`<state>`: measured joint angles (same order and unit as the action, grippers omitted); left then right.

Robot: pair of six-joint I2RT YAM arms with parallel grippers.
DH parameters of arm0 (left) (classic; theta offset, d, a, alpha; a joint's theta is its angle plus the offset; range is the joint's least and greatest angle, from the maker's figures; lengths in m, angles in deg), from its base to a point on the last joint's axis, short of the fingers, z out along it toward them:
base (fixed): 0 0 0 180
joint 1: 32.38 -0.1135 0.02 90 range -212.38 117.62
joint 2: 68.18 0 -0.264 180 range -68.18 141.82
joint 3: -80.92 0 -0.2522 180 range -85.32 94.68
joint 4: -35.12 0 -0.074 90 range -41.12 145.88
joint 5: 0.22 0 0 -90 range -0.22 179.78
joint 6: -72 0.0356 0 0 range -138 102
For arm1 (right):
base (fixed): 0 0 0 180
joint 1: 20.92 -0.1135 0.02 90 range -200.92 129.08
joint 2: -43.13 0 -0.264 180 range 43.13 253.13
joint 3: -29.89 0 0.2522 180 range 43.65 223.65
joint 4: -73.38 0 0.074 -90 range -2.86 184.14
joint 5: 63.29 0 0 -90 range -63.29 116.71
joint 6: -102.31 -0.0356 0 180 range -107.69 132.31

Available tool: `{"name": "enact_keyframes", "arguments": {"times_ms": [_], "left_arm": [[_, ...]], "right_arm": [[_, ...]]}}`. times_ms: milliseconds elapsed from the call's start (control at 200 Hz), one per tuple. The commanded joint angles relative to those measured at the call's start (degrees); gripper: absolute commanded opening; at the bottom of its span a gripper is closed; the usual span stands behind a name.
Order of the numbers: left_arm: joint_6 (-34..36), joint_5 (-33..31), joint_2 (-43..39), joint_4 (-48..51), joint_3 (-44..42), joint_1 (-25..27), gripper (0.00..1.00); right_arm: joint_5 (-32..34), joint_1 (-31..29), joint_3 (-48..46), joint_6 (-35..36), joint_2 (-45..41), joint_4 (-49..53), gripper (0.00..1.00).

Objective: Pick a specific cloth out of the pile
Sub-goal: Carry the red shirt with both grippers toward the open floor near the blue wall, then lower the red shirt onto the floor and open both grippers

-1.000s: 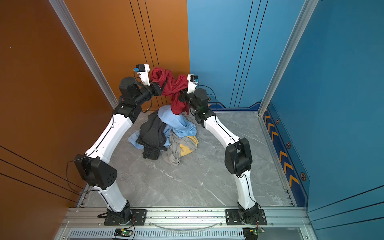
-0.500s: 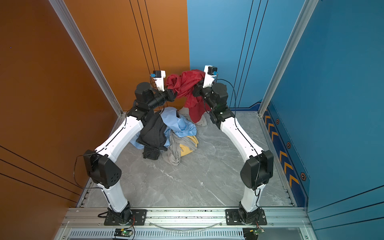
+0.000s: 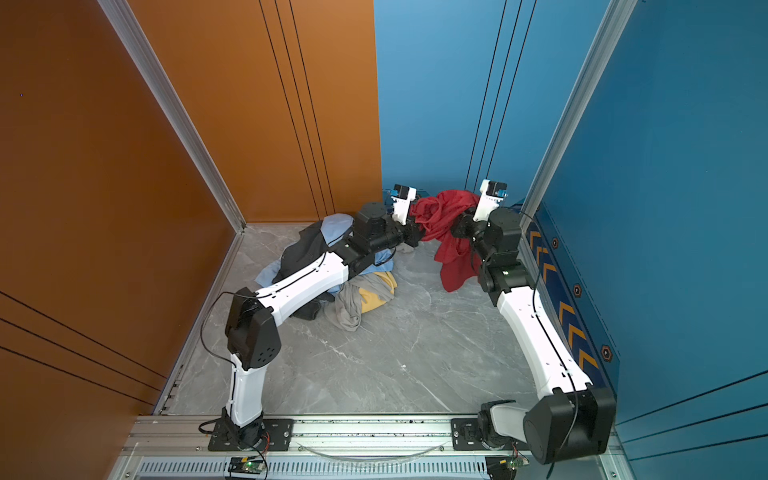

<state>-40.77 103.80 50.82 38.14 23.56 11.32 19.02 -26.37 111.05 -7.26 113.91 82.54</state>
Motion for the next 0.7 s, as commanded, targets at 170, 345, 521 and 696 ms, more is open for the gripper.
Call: {"name": "enact_keyframes", "arguments": {"times_ms": [170,345,521,696], "left_arm": [[2.1,-9.8,10.2,5.3,3.3,6.3,0.0],[2.1,-10.2,14.7,5.1,5.3,8.9,0.0],[2.0,-10.4,16.5,5.1,4.0,10.2,0.0],[2.3,-10.6,18.0,5.3,1.9,11.4,0.0]], "right_arm": [[-1.5,11.1,-9.5,-3.2,-12.8,-0.1,0.0],[-2.5,16.7,-16.8,-3.6,-17.3,0.5,0.0],[-3.4,21.6,-23.0,-6.5,-19.0,-1.0,0.0],[0.0,21.9,-29.6,-11.6,-18.5,-1.6,0.0]]}}
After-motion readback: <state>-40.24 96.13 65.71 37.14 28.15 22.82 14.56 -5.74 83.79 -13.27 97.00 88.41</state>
